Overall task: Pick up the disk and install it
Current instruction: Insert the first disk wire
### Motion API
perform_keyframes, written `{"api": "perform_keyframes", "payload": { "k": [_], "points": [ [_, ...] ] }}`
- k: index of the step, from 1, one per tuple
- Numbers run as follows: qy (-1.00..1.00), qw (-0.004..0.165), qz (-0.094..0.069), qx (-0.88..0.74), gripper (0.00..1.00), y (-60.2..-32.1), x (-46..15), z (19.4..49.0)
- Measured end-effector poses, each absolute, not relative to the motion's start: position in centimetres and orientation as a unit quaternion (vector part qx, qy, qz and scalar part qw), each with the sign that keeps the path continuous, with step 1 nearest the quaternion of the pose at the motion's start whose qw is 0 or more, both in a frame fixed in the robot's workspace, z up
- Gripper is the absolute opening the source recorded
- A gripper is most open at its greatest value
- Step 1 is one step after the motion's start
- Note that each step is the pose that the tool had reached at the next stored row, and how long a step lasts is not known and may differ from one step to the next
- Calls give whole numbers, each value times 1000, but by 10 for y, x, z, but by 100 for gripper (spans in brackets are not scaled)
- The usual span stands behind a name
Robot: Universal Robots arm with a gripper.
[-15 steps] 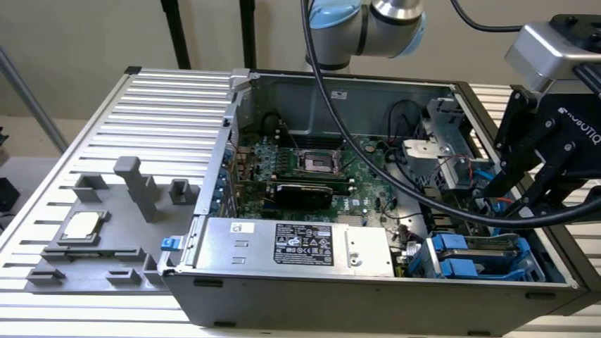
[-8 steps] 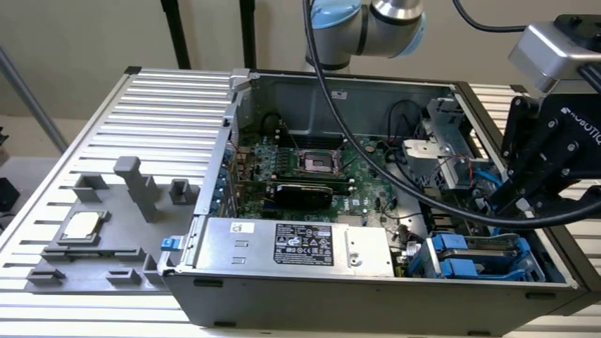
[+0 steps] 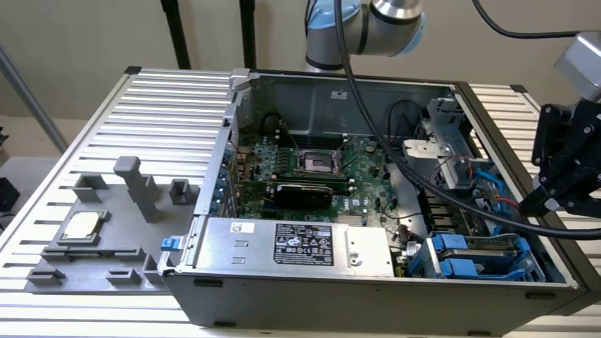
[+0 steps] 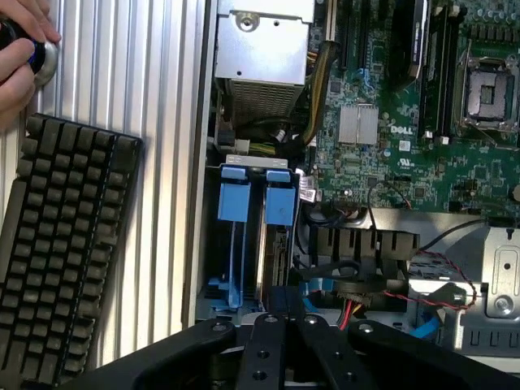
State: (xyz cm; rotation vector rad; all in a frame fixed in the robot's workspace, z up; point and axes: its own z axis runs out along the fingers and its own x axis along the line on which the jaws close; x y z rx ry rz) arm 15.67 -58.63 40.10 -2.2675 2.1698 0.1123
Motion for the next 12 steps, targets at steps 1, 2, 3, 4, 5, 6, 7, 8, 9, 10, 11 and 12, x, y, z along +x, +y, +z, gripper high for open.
{"api": "perform_keyframes", "payload": {
  "k": [1,2,3,4,5,6,7,8,9,10,11,12],
  "points": [
    [690,0,36,-723,11,-586,158,399],
    [689,0,36,-724,11,-586,159,398],
    [688,0,36,-725,11,-586,160,396],
    [686,0,35,-726,11,-586,161,394],
    [685,0,35,-728,11,-585,161,392],
    [683,0,35,-729,11,-585,161,390],
    [682,0,36,-731,11,-584,161,388],
    [680,0,36,-732,11,-582,162,387],
    [679,0,35,-734,11,-581,162,385],
    [677,0,36,-735,11,-580,162,383],
    [676,0,36,-736,11,-578,162,381],
    [676,0,36,-736,11,-576,162,379]
  ]
}}
